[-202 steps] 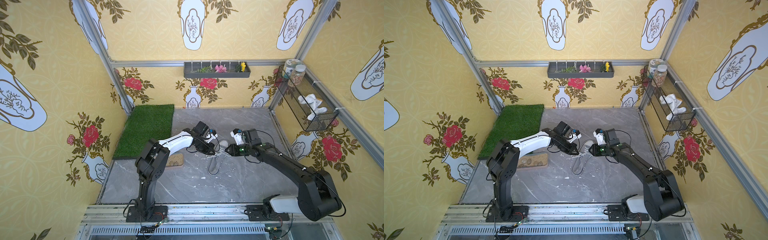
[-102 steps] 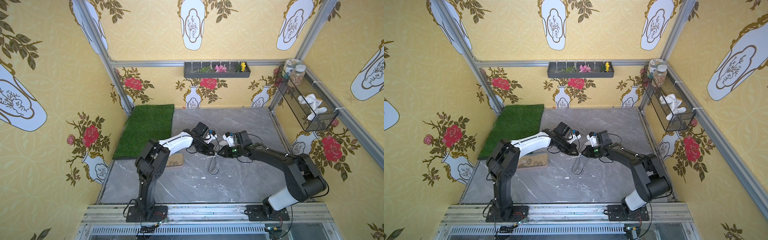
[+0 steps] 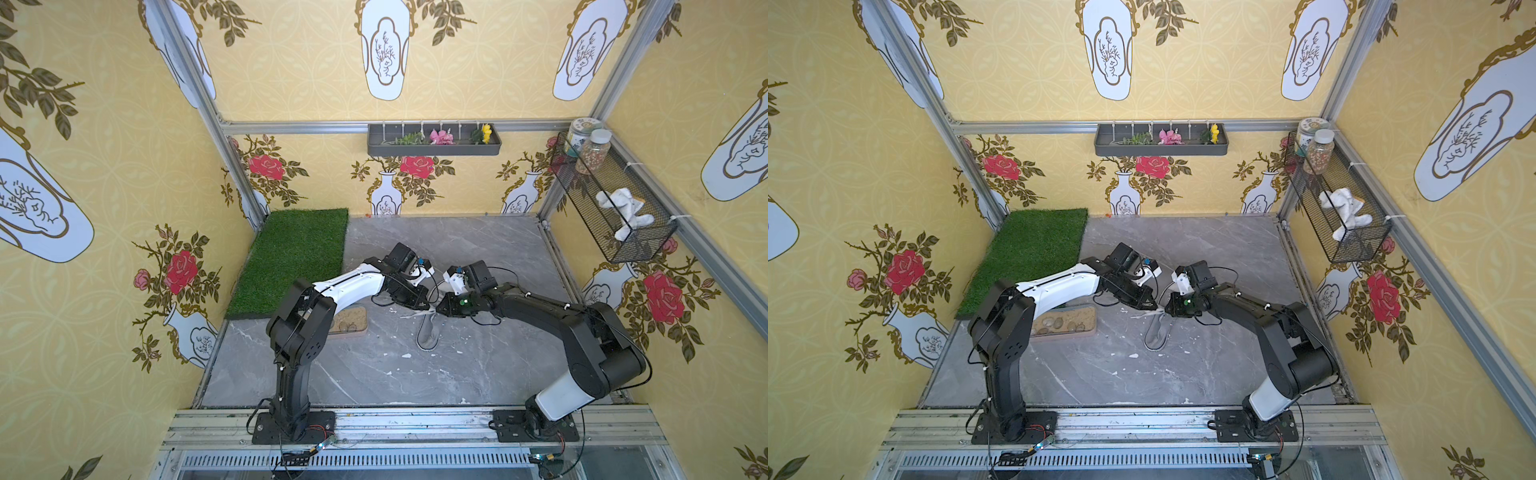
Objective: Tie the shoes
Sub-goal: Tie the shoelace on the shoe.
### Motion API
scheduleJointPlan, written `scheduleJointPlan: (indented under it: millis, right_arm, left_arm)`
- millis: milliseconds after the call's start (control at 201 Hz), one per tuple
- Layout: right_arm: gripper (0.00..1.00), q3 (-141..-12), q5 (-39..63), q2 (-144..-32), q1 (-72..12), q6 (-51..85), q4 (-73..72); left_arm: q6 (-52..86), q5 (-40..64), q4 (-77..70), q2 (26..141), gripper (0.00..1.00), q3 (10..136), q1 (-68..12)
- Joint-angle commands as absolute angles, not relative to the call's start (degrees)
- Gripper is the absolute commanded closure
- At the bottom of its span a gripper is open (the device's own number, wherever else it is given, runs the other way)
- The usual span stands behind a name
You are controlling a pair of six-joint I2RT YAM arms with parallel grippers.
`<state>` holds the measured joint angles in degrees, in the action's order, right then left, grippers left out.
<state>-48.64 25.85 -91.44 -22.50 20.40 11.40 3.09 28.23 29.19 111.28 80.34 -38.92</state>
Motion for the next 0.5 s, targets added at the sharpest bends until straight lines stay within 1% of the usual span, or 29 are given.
scheduleJointPlan:
  millis: [0, 498]
  right_arm:
    - [0.82, -48.93, 20.45, -90.66, -22.94, 18.91, 15.18]
    - [0.84, -49.39, 19.34, -90.44, -23.01, 19.2, 15.35]
  left_arm:
    - [2.92, 28.67, 29.05, 110.86, 1.0, 79.85, -38.85]
    - [1.99, 25.86, 30.57, 107.56, 1.0, 76.83, -37.97]
